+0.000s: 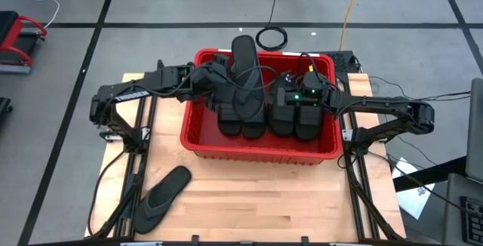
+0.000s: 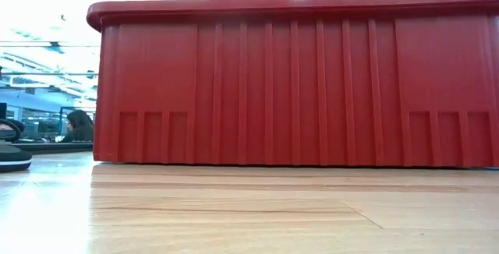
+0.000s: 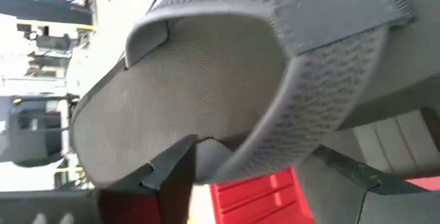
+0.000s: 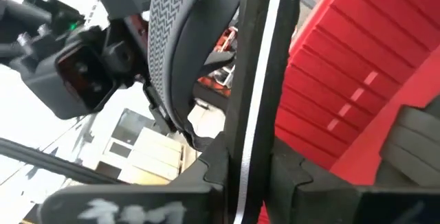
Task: Pick and place slides into bin
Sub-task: Put the black slipper into the red organizer bin
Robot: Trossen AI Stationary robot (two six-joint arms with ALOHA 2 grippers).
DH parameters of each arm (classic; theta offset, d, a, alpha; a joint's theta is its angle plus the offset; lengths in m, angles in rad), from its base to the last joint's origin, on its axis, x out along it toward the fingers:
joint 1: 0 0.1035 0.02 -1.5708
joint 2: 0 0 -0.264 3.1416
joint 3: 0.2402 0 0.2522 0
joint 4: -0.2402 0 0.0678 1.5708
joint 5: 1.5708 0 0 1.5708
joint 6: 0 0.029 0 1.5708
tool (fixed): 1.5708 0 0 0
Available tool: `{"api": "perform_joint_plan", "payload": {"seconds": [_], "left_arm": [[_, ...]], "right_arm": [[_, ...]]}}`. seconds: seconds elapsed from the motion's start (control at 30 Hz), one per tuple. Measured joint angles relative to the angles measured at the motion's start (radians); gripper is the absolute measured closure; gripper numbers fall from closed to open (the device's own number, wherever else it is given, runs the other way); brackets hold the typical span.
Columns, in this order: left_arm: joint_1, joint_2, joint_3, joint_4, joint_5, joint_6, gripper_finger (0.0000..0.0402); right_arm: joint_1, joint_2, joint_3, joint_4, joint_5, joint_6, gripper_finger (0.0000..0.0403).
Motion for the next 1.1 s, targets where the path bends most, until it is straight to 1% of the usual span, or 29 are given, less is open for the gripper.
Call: {"api": "perform_joint_plan", "payload": {"seconds": [0.1,0.17,0.23,0.3,0.33,0.4,0.47,0.5,0.53,0.7,0.77,0.87,0.93,1.03,1.1], "left_arm": [[0.012,-0.001,0.000,0.004,0.046,0.020,0.0165],[0.019,-0.001,0.000,0.020,0.048,0.034,0.0166],[0.025,-0.001,0.000,0.035,0.056,0.044,0.0177],[0.029,-0.001,0.000,0.035,0.066,0.074,0.0206],[0.030,-0.001,0.000,0.035,0.069,0.090,0.0229],[0.030,-0.001,0.000,0.035,0.075,0.127,0.0286],[0.030,-0.001,0.000,0.036,0.084,0.164,0.0355],[0.030,-0.001,0.000,0.037,0.085,0.177,0.0376],[0.030,-0.001,0.000,0.036,0.087,0.190,0.0385],[0.030,-0.001,0.000,0.023,0.125,0.338,0.0395],[0.030,-0.001,0.000,0.025,0.127,0.381,0.0397],[0.028,-0.001,0.000,0.019,0.157,0.423,0.0398],[0.027,0.000,0.000,0.011,0.198,0.436,0.0399],[0.030,0.000,0.000,-0.019,0.274,0.454,0.0399],[0.032,0.000,0.000,-0.016,0.284,0.457,0.0400]], "right_arm": [[0.010,0.000,0.000,0.008,0.002,0.006,0.0364],[0.015,0.000,0.000,0.013,0.007,0.011,0.0364],[0.017,0.000,0.000,0.014,0.012,0.011,0.0364],[0.017,0.000,0.000,0.014,0.027,0.011,0.0364],[0.017,0.000,0.000,0.014,0.032,0.011,0.0364],[0.017,0.000,0.000,0.014,0.036,0.011,0.0364],[0.018,0.000,0.000,0.012,0.045,0.010,0.0364],[0.019,0.000,0.000,0.011,0.047,0.011,0.0364],[0.020,0.000,0.000,0.010,0.050,0.010,0.0364],[0.024,0.000,0.000,0.006,0.082,-0.008,0.0363],[0.024,0.000,0.000,0.007,0.126,-0.007,0.0338],[0.024,-0.001,0.000,0.020,0.188,-0.003,0.0277],[0.026,-0.002,0.001,0.005,0.209,-0.004,0.0237],[0.028,-0.001,0.000,-0.016,0.213,-0.024,0.0189],[0.027,-0.001,0.000,-0.016,0.213,-0.029,0.0166]]}}
